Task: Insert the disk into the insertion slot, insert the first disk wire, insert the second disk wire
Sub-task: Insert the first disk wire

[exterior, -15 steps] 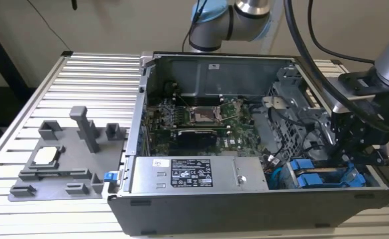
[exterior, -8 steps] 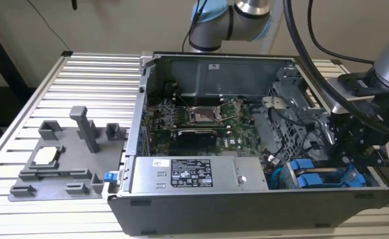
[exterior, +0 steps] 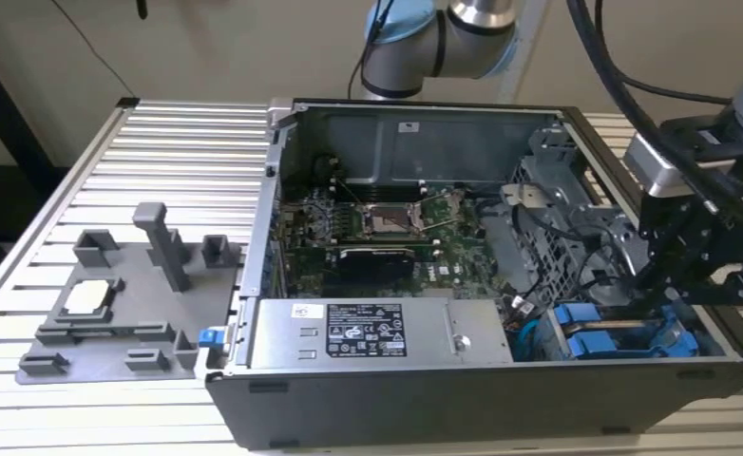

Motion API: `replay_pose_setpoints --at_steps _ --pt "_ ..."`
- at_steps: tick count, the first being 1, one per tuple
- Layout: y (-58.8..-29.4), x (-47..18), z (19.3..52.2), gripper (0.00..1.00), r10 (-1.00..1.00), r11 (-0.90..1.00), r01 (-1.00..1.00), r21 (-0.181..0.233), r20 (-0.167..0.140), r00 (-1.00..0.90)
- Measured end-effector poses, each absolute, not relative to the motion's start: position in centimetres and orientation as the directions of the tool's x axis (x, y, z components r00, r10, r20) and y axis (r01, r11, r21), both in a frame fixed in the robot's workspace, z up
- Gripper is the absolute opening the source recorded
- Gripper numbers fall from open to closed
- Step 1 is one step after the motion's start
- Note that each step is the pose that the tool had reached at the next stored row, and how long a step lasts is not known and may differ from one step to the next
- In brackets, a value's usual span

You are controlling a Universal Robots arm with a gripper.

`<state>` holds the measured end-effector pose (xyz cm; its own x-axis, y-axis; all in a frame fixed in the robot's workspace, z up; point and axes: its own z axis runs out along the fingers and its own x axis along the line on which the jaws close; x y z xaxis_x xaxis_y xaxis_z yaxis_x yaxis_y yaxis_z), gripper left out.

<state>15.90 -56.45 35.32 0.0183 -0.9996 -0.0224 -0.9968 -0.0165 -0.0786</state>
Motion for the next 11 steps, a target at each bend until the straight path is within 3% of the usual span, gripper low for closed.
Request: replay_pose_setpoints --at_steps 11 --pt "-56.4 15.9 39.7 0.26 -1.0 -0.017 -0.997 -0.079 -0.019 0.018"
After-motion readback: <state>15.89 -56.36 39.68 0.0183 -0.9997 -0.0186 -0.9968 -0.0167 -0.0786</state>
